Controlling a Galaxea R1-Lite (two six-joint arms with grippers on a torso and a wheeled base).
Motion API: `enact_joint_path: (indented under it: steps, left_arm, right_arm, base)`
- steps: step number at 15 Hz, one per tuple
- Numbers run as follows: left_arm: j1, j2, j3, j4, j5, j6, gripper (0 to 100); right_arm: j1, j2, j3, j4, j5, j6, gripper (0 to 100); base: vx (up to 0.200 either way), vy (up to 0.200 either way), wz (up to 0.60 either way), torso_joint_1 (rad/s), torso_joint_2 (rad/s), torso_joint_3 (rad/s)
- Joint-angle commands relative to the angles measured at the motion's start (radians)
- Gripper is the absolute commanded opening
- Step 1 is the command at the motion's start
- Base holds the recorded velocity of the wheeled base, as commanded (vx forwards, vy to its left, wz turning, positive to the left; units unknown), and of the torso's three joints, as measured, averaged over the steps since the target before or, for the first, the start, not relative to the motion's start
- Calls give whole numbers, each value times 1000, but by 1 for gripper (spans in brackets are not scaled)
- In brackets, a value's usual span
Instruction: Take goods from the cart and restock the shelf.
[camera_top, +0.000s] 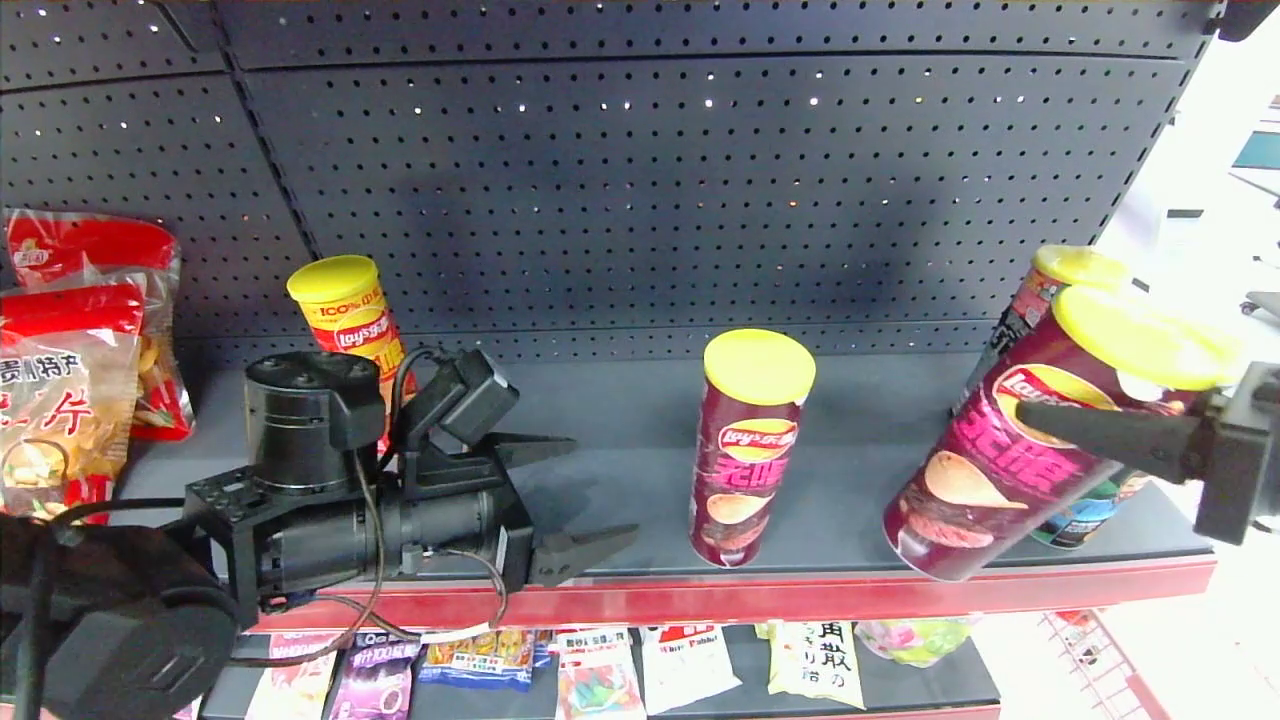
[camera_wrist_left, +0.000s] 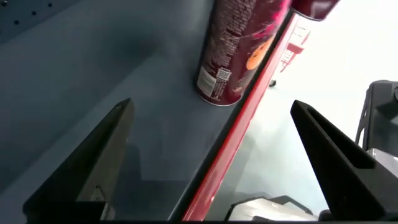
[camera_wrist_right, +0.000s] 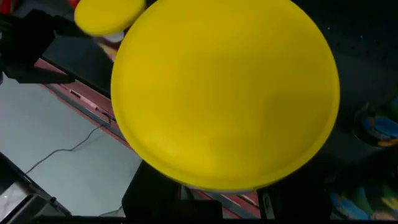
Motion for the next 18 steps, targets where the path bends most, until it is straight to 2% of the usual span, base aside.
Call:
enact_joint_path:
  steps: [1,5,6,8,11,18]
  left_arm:
    - [0,-50,34,-2,1,-3,100]
    - [5,-69,40,-2,1,-4,100]
    - [5,-69,42,-4,1,-4,100]
    - [5,-96,100,-4,-1,-4,100]
    - [6,-112,135,-4,1,-4,100]
    - [12,-103,138,-2,2,-4,100]
  right_arm:
    - [0,185,-119,-8,11,-3,0]
    - [-2,359,-266,-16,32,-43,0]
    - [-2,363,-269,-16,32,-44,0]
    - [0,474,-364,-45,42,-99,0]
    - [14,566,-467,-46,43,-127,0]
    - [58,687,-585,-45,68,-127,0]
  base:
    - [0,0,0,0,0,0]
    - [0,0,0,0,0,0]
    - [0,0,0,0,0,0]
    - [0,0,0,0,0,0]
    - [0,0,0,0,0,0]
    - [0,0,0,0,0,0]
